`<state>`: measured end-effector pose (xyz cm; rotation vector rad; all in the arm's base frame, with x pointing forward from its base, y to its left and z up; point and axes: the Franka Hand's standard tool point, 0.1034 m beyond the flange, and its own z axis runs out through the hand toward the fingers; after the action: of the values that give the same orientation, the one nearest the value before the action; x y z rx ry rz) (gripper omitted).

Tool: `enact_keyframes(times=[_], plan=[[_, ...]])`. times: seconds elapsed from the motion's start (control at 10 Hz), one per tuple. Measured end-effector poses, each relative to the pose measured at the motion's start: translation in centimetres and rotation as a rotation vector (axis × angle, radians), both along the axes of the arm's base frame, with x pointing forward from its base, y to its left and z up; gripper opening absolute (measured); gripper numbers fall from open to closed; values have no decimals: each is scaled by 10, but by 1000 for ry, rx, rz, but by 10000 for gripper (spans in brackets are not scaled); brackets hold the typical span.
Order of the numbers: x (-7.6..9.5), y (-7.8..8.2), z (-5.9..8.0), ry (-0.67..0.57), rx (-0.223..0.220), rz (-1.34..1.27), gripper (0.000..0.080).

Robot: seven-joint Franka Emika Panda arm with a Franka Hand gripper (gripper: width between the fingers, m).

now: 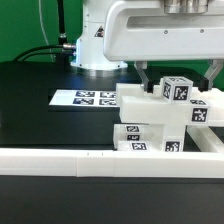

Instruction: Assemble chair

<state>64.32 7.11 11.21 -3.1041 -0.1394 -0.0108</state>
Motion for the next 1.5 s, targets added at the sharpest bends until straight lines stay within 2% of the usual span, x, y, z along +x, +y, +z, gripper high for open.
enact_keyframes(times=[0.2, 0.5, 0.7, 0.8, 0.9, 1.1, 1.4, 1.5], plan=[[2, -2, 2, -9, -17, 167, 649], [3, -6, 3, -13, -18, 271, 649], [3, -6, 3, -14, -17, 263, 396], [3, -6, 3, -13, -16, 247, 396], [3, -6, 3, -13, -16, 247, 284], [3, -5, 3, -11, -14, 159, 284], [3, -1, 2, -25, -2, -254, 284], [3, 0, 2, -25, 0, -282, 284]])
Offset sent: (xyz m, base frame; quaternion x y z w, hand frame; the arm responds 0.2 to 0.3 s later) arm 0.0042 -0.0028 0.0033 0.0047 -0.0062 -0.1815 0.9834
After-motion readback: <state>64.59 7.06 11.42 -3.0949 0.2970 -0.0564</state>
